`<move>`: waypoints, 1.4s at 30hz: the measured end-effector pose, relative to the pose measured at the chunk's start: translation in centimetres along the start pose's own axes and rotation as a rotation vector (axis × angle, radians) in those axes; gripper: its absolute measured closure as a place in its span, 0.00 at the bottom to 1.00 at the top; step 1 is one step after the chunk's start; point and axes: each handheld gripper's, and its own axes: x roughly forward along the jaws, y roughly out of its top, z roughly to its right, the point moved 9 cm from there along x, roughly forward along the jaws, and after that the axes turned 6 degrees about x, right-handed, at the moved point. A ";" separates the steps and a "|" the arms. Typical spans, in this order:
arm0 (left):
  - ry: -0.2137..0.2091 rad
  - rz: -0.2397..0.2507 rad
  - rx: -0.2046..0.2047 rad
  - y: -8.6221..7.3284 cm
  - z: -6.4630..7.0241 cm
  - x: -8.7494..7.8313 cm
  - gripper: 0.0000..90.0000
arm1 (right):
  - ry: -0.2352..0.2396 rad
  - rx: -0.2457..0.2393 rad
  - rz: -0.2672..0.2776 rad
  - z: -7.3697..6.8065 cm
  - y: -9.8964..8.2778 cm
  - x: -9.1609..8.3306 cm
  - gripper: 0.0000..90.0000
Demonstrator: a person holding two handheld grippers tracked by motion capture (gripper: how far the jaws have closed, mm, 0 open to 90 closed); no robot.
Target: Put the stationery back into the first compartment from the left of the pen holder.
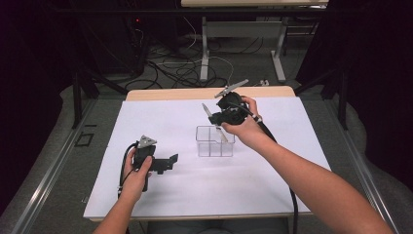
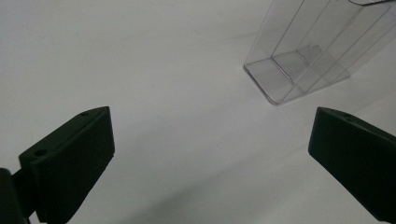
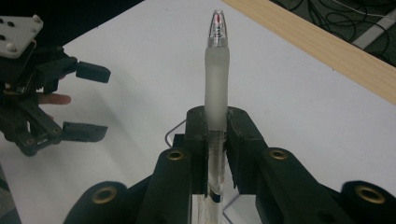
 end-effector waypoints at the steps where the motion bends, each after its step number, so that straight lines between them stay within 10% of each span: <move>1: 0.001 0.001 0.001 0.0 0.0 0.0 0.00 | 0.004 0.000 0.021 -0.1 0.3 0.3 0.89; 22: 0.008 0.002 0.000 -0.1 -0.5 -0.1 0.00 | -0.025 0.075 0.168 -0.9 2.3 3.4 0.89; 42: 0.005 0.011 -0.020 -0.1 -0.5 -0.1 0.00 | -0.070 0.112 0.184 -0.2 1.8 6.1 0.89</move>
